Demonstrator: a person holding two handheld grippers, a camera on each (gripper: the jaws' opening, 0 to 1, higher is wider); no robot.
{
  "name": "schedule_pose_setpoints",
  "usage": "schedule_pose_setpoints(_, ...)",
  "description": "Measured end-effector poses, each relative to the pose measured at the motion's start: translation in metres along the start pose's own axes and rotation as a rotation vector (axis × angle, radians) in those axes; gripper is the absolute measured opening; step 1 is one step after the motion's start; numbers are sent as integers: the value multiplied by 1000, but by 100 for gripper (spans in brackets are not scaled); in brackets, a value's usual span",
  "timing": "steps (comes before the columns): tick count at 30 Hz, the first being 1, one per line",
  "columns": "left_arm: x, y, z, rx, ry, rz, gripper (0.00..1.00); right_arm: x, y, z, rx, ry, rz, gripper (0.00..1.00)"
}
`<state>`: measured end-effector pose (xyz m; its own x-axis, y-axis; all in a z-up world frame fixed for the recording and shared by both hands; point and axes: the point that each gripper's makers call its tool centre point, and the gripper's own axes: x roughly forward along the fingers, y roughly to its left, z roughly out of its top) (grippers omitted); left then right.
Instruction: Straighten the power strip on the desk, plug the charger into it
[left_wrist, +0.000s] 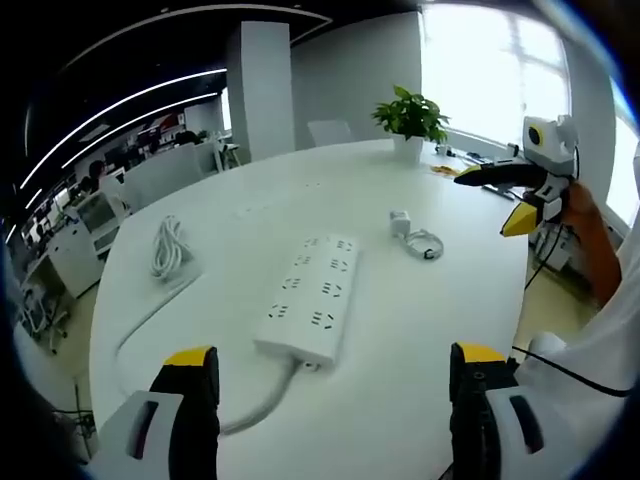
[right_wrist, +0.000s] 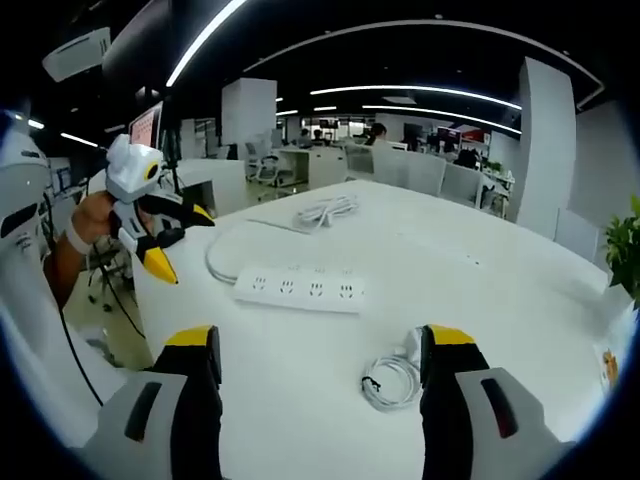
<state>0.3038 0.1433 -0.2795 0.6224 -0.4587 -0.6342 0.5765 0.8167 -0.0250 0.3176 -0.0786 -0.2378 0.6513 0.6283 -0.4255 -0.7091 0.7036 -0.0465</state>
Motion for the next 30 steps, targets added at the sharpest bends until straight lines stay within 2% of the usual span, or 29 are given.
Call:
schedule_pose_setpoints(3,3,1,-1,20,15,-1,91,0,5,5,58,-37,37,78)
schedule_pose_setpoints(11,16,6,-5,15,26,-12,92,3,8,4,69,-40,48,80)
schedule_pose_setpoints(15,21,6,-6,34,41,-26,89,4,10,2,64,-31,48,80)
schedule_pose_setpoints(25,38,14,2,54,44,-30,96,3,9,-4,81,-14,47,78)
schedule_pose_setpoints(30,48,16,5,60,42,-43,96,4,11,-7,76,-2,53,78)
